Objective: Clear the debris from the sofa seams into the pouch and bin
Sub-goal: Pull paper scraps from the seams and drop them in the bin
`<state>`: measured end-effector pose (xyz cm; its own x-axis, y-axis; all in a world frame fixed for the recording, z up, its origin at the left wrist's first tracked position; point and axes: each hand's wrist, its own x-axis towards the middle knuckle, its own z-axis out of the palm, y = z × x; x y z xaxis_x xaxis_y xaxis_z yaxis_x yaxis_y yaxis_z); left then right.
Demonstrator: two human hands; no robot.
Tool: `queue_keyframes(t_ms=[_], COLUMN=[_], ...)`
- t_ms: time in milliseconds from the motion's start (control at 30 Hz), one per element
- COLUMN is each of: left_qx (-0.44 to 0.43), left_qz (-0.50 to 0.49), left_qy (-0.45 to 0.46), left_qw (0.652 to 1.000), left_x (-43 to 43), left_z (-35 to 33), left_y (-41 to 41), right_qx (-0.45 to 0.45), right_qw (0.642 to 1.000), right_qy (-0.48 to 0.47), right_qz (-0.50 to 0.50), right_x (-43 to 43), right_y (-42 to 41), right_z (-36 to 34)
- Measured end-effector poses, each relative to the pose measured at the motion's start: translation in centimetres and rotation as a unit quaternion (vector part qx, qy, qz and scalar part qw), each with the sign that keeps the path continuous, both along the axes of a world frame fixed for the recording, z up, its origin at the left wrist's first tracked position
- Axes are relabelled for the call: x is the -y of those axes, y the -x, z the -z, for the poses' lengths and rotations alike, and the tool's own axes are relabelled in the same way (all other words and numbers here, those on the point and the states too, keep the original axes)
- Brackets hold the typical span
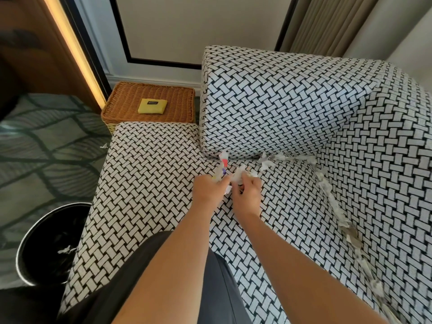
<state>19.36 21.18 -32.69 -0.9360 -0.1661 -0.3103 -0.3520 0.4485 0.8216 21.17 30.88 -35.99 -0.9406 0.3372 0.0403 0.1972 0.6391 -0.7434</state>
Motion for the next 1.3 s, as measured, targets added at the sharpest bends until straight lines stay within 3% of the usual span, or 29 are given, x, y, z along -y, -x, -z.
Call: queue_keyframes(t_ms=[233, 400, 567, 733, 867, 1033, 1133, 1300], left_qx=[0.067, 0.098, 0.091, 0.059, 0.088, -0.014, -0.068, -0.096], left_qz=[-0.126, -0.129, -0.143, -0.135, -0.203, -0.272, -0.315, -0.243], left_qy=[-0.066, -0.062, -0.144, -0.052, -0.057, -0.093, -0.117, -0.101], left_qw=[0.988, 0.985, 0.975, 0.988, 0.974, 0.958, 0.939, 0.96], left_x=[1.0, 1.3, 0.6, 0.6, 1.8, 4.0, 4.7, 3.6], left_z=[-0.4, -0.5, -0.9, -1.4, -1.5, -1.1, -0.5, 0.2], left_y=[-0.1, -0.1, -0.1, -0.1, 0.2, 0.4, 0.8, 1.6], right_qx=[-0.079, -0.086, -0.148, -0.153, -0.152, -0.154, -0.112, -0.032], right_qw=[0.995, 0.996, 0.989, 0.988, 0.988, 0.987, 0.99, 0.998], right_qy=[-0.047, -0.01, 0.02, 0.018, 0.011, -0.033, -0.022, -0.016], right_qz=[0.025, 0.006, 0.004, 0.003, 0.01, 0.035, 0.082, 0.042], right_x=[0.4, 0.2, 0.3, 0.3, 0.4, 1.0, 1.9, 2.5], right_y=[0.1, -0.2, -0.5, -0.6, -0.5, 0.1, 0.9, 3.8], right_z=[1.0, 1.6, 1.2, 1.2, 1.2, 1.1, 1.3, 1.1])
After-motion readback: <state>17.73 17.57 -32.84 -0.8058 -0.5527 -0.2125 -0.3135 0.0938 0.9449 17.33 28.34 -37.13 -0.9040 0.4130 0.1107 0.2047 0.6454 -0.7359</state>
